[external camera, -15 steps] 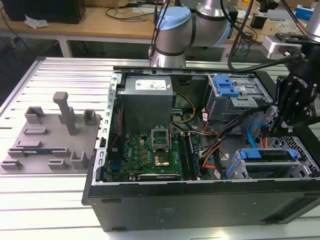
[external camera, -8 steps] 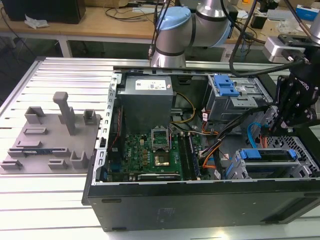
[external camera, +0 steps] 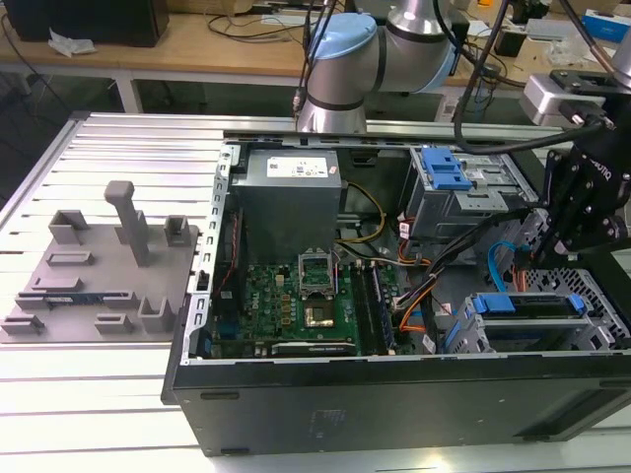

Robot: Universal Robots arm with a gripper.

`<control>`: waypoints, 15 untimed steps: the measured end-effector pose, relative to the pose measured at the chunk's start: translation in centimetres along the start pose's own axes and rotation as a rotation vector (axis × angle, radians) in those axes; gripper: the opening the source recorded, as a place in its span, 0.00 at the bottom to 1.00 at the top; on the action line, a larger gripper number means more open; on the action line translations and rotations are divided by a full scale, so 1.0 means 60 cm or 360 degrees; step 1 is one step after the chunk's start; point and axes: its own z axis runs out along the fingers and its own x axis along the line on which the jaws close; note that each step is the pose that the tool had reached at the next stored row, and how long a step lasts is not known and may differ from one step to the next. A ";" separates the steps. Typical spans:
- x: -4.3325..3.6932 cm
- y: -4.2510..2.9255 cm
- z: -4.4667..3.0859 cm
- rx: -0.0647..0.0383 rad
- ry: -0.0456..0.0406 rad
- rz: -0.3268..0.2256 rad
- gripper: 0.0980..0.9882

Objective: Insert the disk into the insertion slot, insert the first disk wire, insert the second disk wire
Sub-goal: 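Insert the first disk wire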

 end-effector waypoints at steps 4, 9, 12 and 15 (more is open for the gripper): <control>0.000 0.000 0.000 -0.0025 0.0012 -0.0088 0.07; 0.000 -0.002 0.000 -0.0044 0.0015 -0.0107 0.07; -0.001 -0.011 0.000 -0.0055 0.0016 -0.0108 0.07; 0.001 -0.019 0.000 -0.0089 0.0024 -0.0110 0.07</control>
